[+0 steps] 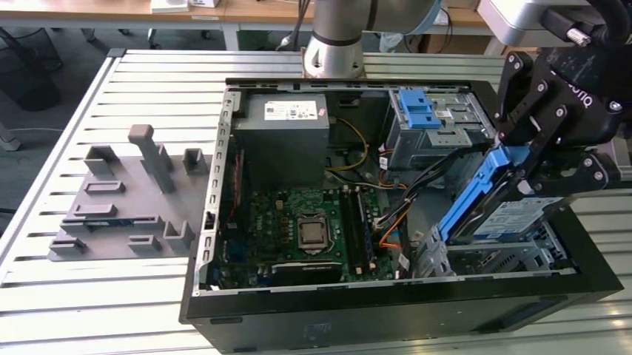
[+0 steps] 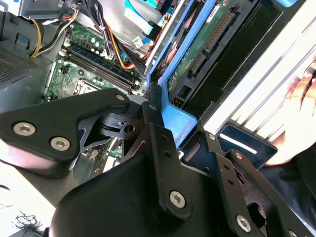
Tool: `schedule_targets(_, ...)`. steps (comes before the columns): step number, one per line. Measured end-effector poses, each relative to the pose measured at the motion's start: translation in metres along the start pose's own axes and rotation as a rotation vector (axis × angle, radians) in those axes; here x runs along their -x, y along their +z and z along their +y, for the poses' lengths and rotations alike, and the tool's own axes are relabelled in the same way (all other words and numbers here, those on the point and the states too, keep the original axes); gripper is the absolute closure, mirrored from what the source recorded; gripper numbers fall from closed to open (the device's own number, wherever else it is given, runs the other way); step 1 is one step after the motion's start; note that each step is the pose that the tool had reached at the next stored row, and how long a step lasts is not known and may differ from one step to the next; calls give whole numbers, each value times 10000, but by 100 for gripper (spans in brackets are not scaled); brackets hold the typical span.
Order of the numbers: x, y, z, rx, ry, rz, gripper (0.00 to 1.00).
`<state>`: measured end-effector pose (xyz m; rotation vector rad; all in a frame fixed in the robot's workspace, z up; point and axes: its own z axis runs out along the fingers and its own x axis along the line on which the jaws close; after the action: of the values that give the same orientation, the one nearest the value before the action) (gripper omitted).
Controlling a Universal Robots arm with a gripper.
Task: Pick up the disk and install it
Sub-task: 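Insert the disk into the insertion slot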
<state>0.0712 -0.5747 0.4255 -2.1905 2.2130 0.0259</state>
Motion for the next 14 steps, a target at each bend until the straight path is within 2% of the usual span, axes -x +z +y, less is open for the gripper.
schedule_targets(14,-5,132,1,3,0,1,64)
